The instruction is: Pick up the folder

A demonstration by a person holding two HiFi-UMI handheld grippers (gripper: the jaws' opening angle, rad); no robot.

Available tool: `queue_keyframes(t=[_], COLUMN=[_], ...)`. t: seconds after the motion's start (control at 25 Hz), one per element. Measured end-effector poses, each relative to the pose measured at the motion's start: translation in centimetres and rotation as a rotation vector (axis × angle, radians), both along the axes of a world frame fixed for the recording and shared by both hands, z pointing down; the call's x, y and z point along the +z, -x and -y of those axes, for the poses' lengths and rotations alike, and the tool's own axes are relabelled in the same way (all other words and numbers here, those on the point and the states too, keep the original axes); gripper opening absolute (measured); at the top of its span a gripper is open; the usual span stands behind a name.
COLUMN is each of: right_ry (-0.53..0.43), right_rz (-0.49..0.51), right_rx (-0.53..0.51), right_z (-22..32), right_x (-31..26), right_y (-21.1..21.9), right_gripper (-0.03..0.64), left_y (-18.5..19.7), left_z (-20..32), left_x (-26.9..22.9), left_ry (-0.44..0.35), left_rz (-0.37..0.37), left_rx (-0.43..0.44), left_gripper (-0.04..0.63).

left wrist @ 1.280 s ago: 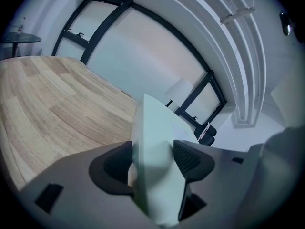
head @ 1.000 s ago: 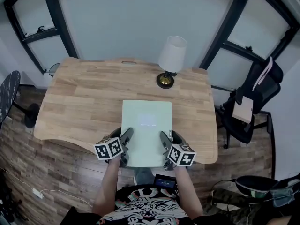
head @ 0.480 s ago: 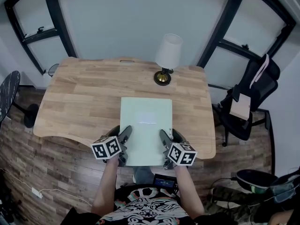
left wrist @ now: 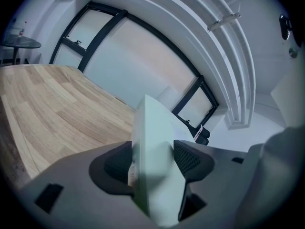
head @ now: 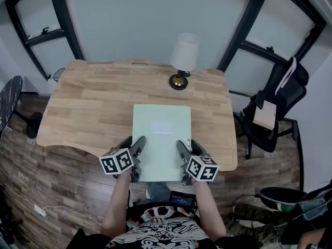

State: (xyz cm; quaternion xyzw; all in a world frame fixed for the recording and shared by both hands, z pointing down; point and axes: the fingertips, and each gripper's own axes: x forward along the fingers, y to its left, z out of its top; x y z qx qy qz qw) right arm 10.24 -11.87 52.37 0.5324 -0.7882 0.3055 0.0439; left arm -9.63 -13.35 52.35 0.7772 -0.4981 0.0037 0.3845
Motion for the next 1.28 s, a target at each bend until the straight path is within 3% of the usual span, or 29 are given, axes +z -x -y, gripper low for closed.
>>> queue_keyframes(t=[1.28], right_ry=[0.032], right_rz=[0.018], right_rx=[0.019], right_z=[-0.21], right_x=[0.71], right_y=[-0.44], right_gripper=[0.255], left_y=[-0.53], left_z=[0.16], left_x=[0.31], left_ry=[0.022], left_rz=[0.025], left_rx=[0.018], left_gripper=[0.275])
